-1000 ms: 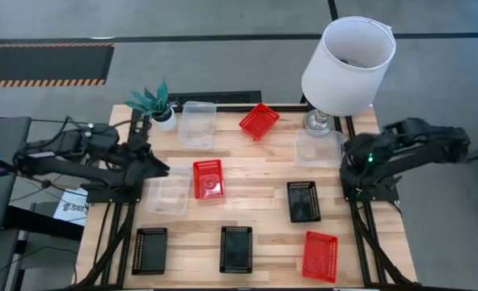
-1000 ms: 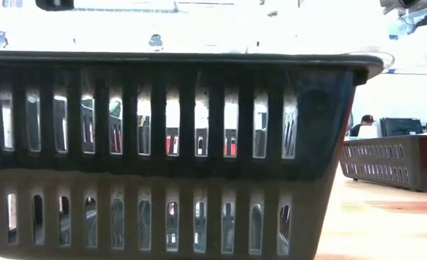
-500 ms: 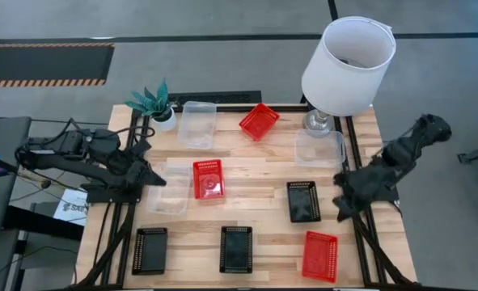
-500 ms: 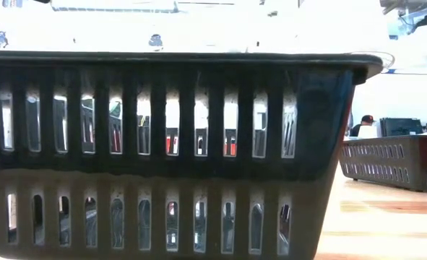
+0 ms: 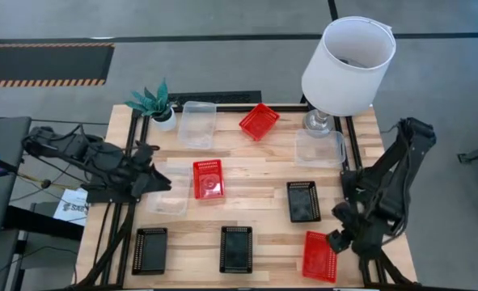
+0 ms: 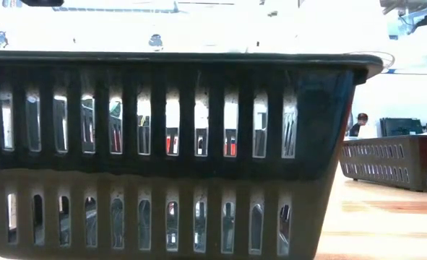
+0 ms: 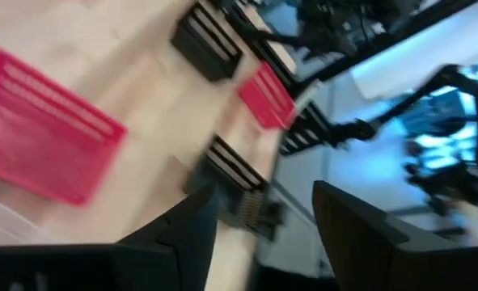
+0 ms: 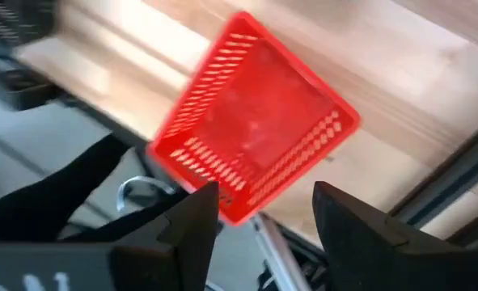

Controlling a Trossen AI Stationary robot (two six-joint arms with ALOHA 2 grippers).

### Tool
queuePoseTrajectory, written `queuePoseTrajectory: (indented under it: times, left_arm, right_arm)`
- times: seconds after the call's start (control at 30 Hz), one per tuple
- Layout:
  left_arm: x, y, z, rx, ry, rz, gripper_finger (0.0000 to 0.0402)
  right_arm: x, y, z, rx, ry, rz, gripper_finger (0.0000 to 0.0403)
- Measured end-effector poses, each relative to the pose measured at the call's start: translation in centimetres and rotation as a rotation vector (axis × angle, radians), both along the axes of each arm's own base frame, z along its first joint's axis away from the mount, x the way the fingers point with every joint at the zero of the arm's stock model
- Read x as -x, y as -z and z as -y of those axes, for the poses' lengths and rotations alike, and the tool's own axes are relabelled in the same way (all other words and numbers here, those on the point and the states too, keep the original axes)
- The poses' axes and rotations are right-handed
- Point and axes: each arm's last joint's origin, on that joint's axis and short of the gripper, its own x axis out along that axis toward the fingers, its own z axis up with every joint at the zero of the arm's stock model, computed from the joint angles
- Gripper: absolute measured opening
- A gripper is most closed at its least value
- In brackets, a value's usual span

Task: Stack baskets by color
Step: Move the bottom red bin to the center of the table

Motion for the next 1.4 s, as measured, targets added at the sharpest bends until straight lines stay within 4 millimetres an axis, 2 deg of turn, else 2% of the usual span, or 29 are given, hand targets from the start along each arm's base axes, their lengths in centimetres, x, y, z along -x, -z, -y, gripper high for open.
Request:
queuePoseTrajectory:
  times: [0.2,0.33,0.47,0.63,0.8,1.13,1.4]
  left_arm:
    - [-1.6,0.7,0.5,-0.081,-0.013,-0.044,0.0251]
    - [-2.9,1.3,1.0,-0.068,-0.029,-0.094,0.0294]
    - [-4.0,2.0,1.5,-0.058,-0.026,-0.137,0.0318]
    - [-4.5,1.7,1.8,-0.063,-0.041,-0.089,0.0323]
    - [-3.6,1.1,1.3,-0.073,-0.072,-0.046,0.0323]
    - [-1.7,0.1,0.1,-0.087,-0.218,0.037,0.0323]
    - [-1.8,0.1,0.0,-0.087,-0.28,0.044,0.0323]
  right_arm:
    - [-0.8,0.7,-0.9,-0.036,0.068,-0.027,0.0262]
    - [-1.1,1.1,-1.0,-0.03,0.119,-0.048,0.0265]
    - [-1.2,1.7,-1.4,-0.017,0.118,-0.092,0.0265]
    - [-1.9,3.0,-2.3,0.005,0.11,-0.124,0.0265]
    - [-2.9,3.9,-2.7,0.003,0.125,-0.127,0.0265]
    - [-1.0,3.6,-3.5,-0.071,0.086,-0.289,0.0265]
    - [-2.5,6.3,-4.1,0.019,0.159,-0.353,0.0265]
